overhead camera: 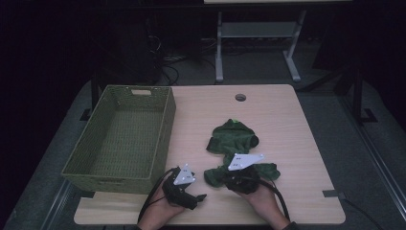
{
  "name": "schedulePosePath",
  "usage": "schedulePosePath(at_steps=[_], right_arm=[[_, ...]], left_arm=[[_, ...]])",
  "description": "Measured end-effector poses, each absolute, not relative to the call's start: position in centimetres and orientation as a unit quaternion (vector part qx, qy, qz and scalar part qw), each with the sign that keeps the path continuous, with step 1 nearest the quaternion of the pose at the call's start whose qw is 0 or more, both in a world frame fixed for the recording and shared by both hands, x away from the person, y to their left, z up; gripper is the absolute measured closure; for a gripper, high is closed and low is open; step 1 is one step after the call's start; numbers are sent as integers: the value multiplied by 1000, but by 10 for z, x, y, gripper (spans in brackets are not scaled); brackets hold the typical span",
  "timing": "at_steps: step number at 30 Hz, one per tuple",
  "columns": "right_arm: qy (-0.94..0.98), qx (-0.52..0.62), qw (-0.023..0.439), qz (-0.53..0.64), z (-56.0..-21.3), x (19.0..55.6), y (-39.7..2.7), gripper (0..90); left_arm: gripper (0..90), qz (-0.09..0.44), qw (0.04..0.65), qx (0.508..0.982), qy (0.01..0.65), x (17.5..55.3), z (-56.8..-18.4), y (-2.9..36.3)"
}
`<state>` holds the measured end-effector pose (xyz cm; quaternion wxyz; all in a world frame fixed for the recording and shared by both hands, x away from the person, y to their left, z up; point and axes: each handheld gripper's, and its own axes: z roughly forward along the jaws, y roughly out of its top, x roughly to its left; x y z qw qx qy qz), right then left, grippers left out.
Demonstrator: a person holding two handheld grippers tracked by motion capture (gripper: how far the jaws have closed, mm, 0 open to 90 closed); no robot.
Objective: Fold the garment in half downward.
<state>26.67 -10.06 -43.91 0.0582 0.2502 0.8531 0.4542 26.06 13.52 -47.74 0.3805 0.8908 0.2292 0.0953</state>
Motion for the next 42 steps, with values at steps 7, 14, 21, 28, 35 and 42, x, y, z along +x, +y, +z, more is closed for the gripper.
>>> schedulePosePath(at_steps=[7,14,21,28,35,42], right_arm=[[889,214,95,394,-455,263,-67,758],[902,215,134,350,-466,267,-64,715],[889,249,106,369,-470,272,-67,852],[881,252,63,395,-466,273,-70,876],[852,252,37,457,-442,272,-85,873],[824,283,43,490,-426,278,-121,870]], left_arm=[[142,95,380,891,229,260,-477,135],[142,96,380,892,227,261,-477,135],[142,96,380,891,228,261,-477,135],[142,94,378,892,229,261,-477,135],[142,95,380,891,228,261,-477,135],[142,94,381,891,229,261,-477,135]])
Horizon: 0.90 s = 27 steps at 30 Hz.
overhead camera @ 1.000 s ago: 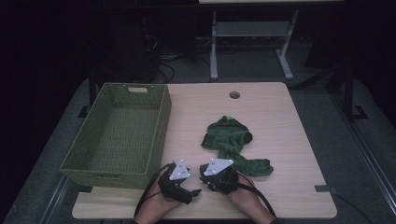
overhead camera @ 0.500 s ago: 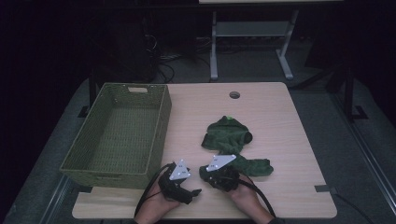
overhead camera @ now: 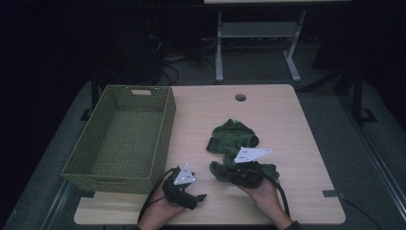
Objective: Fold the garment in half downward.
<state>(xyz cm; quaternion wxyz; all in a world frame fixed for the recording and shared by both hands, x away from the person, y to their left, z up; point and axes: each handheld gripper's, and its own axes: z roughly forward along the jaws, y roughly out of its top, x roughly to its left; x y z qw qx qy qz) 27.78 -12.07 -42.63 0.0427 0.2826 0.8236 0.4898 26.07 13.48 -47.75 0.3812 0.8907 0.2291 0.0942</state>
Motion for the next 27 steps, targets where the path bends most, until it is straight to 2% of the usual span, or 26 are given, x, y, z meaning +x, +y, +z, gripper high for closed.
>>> schedulePosePath(at_steps=[14,19,27], right_arm=[[802,352,83,475,-426,294,-177,853],[804,382,100,445,-433,301,-186,818],[796,378,133,454,-418,301,-194,808]], left_arm=[[142,95,382,890,229,261,-477,135],[142,95,379,892,227,261,-477,135],[142,96,380,891,227,261,-477,135]])
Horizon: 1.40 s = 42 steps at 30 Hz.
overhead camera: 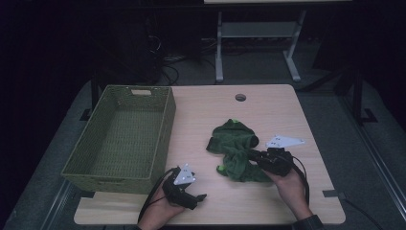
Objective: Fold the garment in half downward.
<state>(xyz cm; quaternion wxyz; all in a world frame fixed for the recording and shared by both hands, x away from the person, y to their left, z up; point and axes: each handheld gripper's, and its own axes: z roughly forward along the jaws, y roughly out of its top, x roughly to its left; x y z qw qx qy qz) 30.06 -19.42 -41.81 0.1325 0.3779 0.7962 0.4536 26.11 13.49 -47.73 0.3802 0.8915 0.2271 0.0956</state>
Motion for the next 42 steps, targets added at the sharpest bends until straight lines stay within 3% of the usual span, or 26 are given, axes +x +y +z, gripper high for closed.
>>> schedulePosePath(at_steps=[3,6,17,27,30,42], right_arm=[[793,371,127,466,-416,304,-192,822],[800,356,125,466,-419,308,-184,896],[841,357,68,401,-455,318,-162,900],[853,351,69,381,-464,318,-155,899],[839,351,80,409,-452,317,-164,792],[826,356,120,421,-431,299,-214,687]], left_arm=[[142,96,379,892,227,261,-477,135],[142,95,379,892,227,261,-477,135],[142,94,379,892,228,261,-477,135],[142,94,379,892,227,261,-477,135],[142,94,379,892,227,261,-477,135],[135,94,378,893,226,261,-477,134]])
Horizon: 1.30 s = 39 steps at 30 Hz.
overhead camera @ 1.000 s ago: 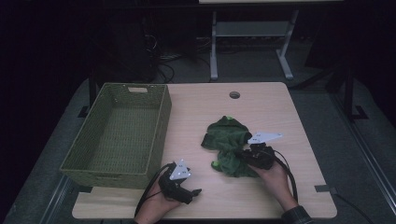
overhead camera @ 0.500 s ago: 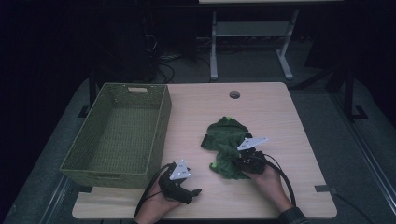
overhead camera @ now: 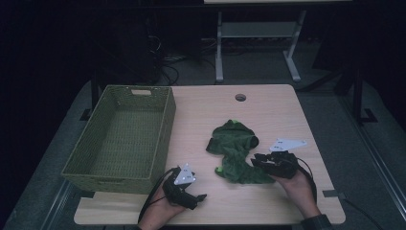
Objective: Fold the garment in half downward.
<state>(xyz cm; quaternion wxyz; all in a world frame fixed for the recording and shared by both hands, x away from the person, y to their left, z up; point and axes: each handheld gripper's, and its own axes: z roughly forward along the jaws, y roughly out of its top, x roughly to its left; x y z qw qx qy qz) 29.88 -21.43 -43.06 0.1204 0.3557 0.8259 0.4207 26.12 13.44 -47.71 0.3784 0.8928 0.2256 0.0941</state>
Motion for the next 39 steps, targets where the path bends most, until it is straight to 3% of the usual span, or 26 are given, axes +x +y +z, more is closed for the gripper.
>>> schedulePosePath(at_steps=[10,19,27,39], right_arm=[[811,385,114,426,-439,281,-258,572],[806,411,104,412,-451,264,-283,539],[812,415,92,400,-463,251,-291,540],[820,403,67,401,-470,260,-281,599]], left_arm=[[135,94,380,892,227,261,-477,134],[135,94,378,893,225,261,-477,134],[137,96,377,893,225,262,-477,135],[137,96,377,893,224,262,-477,134]])
